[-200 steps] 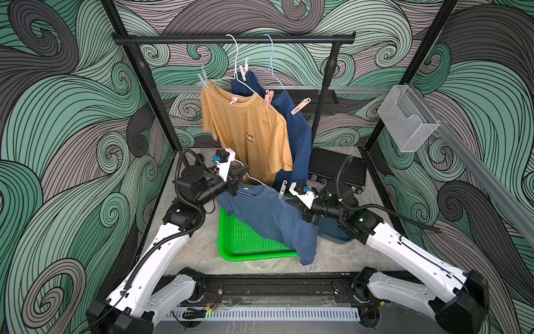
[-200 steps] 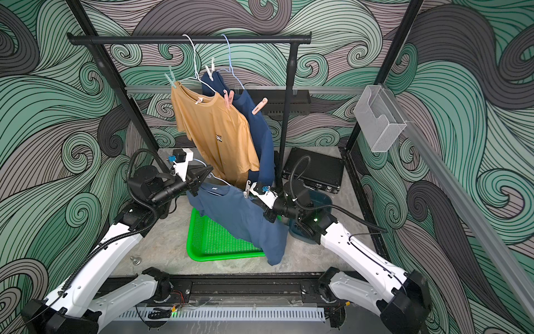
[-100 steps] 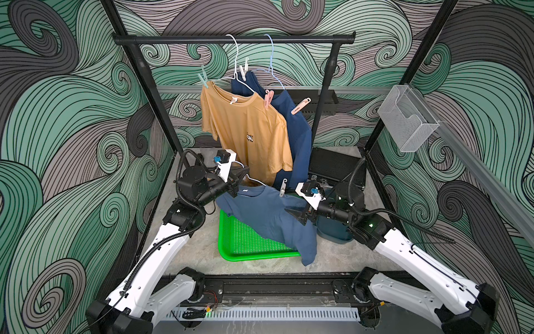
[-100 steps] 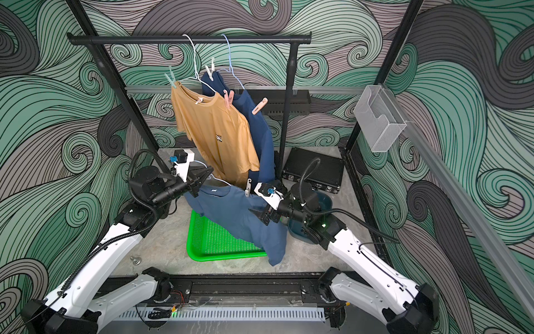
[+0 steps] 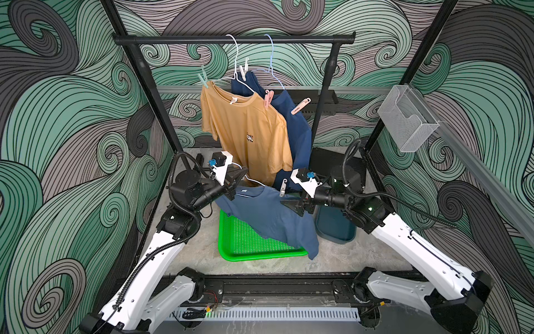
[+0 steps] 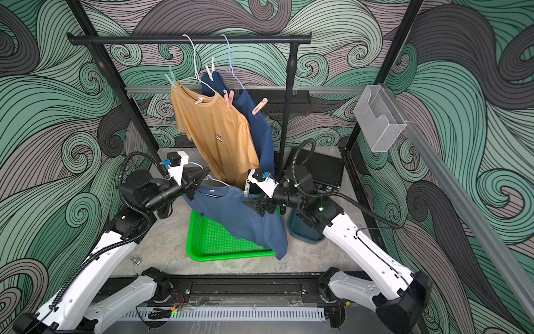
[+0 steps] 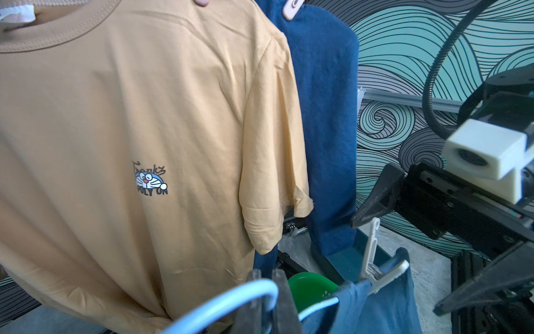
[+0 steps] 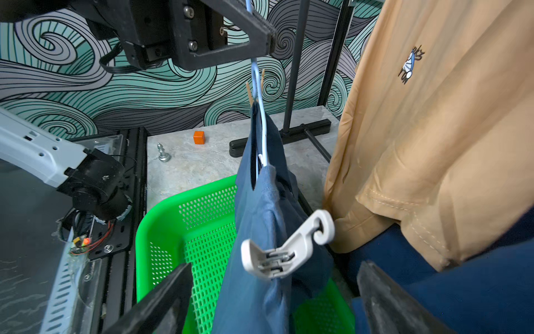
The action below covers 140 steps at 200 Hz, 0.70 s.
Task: Remove the clothespins securing t-shirts to the hanger
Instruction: Remove the clothespin from the hanger.
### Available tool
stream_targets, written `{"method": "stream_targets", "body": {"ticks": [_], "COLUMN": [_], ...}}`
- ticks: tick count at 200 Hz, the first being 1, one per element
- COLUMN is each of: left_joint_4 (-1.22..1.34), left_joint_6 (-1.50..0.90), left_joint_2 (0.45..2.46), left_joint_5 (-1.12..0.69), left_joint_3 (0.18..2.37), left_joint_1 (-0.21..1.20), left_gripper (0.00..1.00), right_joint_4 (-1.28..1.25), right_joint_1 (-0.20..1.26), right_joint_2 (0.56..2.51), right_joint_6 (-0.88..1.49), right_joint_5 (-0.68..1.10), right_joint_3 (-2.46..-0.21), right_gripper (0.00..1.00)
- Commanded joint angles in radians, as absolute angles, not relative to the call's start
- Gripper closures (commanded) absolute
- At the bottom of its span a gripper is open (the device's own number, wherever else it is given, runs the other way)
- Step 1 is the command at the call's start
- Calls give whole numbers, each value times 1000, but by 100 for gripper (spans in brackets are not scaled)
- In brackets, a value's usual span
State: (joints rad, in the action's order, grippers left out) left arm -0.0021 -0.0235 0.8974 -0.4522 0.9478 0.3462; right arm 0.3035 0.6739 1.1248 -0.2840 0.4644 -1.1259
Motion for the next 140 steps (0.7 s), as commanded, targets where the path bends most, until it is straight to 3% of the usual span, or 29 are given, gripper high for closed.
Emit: {"method": "stream_targets", "body": {"ticks": [1,56,140], "left_joint_4": [17,17,11], "left_joint_6": [-7,-8,-2], "left_joint_2": [879,879,882], "left_joint_5": [-451,-450,-448], "left_joint_3": [989,988,985], "left_joint_1": [357,358,361], "left_gripper": [100,100,100], "right_joint_4": [328,333,319], "right_joint_1": [670,670,671], "right_joint_2": [1136,1179,1204], "right_joint_6": [-248,-245,-258], "right_joint_5": [519,546,543], "right_joint_3": [-1159,-1196,-1206], "right_gripper": [16,31,45]}}
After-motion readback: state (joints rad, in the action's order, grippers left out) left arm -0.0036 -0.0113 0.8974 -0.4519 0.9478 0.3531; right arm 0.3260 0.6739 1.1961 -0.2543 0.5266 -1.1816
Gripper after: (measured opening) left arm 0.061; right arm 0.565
